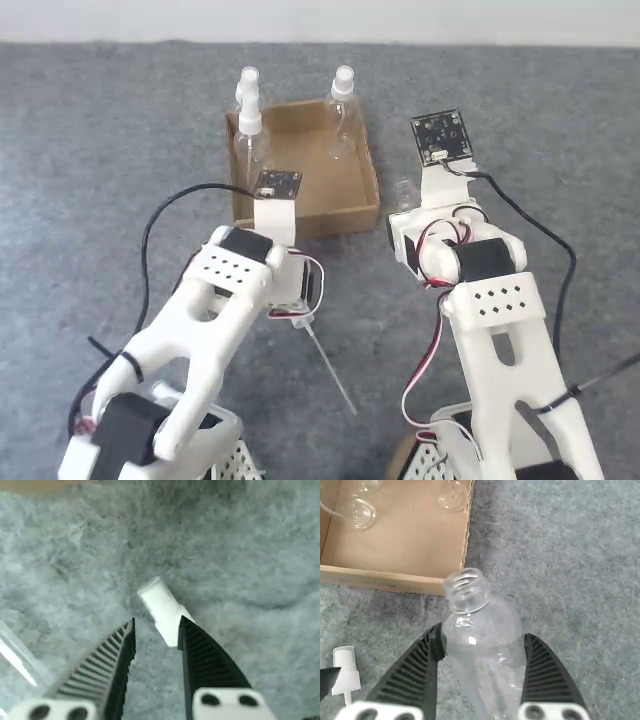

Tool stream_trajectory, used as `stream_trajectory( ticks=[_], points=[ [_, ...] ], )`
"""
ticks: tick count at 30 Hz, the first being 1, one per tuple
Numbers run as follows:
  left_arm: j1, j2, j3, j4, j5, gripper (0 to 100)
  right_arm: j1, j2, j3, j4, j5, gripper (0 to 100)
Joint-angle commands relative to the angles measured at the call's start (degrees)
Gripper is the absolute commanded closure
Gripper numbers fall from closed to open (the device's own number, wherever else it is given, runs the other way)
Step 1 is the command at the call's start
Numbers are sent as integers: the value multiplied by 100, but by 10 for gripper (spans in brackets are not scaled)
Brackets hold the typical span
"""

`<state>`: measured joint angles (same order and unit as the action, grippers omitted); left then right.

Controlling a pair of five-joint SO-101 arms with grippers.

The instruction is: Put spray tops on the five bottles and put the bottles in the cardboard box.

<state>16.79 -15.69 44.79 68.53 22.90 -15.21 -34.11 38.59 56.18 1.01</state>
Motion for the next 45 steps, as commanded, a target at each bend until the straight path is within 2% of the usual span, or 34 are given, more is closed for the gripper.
stream_trajectory(
  ticks=[1,9,16,26,28,32,37,45],
  points=[
    [18,-26,13,-352,105,867,75,-321,-105,-136,-62,920],
    [26,-18,505,-1116,114,866,75,-321,-88,-136,-62,920],
    [26,484,426,-1169,360,866,75,-312,-79,-127,-62,920],
    [35,2198,-901,-193,360,870,75,-312,-79,-110,-62,921],
    [35,2303,-971,-176,352,890,75,-312,-79,-110,-62,921],
    [158,2312,-1007,-176,343,994,75,-312,-79,-110,-62,921],
    [466,2303,-1007,-176,343,988,75,-312,-79,-101,-62,921],
    [422,2295,-1262,264,334,989,75,-312,-79,-110,-53,922]
  ],
)
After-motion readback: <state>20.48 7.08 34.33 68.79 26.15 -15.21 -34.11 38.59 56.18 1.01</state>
